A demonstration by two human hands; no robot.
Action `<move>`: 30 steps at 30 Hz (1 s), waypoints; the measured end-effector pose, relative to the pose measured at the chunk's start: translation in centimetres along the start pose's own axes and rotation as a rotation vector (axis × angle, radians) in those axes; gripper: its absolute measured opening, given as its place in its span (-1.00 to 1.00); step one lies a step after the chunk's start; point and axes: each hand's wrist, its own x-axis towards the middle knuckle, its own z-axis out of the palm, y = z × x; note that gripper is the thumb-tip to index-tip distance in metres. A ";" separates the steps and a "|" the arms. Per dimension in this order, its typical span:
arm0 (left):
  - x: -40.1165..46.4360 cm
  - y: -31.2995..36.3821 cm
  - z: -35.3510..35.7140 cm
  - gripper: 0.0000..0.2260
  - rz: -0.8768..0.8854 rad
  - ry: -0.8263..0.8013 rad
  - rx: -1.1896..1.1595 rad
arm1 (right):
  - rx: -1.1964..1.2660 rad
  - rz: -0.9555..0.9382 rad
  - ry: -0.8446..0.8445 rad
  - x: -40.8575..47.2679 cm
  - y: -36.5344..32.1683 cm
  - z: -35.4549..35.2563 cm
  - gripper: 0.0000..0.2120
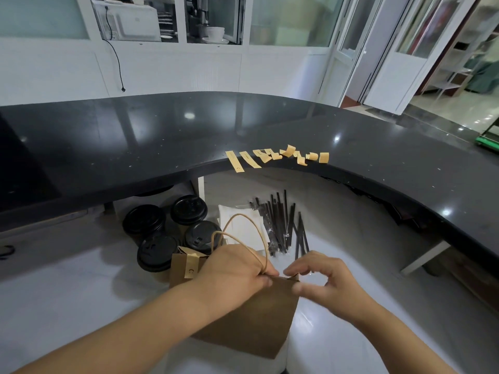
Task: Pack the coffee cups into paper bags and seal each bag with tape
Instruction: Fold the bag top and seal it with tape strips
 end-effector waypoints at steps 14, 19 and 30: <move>0.7 -0.2 0.3 -0.77 -0.024 0.055 -0.050 | -0.294 0.106 0.508 12.4 0.0 -8.8 -0.80; 1.2 -0.2 0.5 -0.78 -0.079 0.077 -0.078 | -0.544 0.237 0.420 16.1 0.9 -11.3 -0.52; 1.2 -0.1 0.6 -0.81 -0.097 0.098 -0.133 | -0.625 0.211 0.494 16.9 0.9 -12.3 -0.88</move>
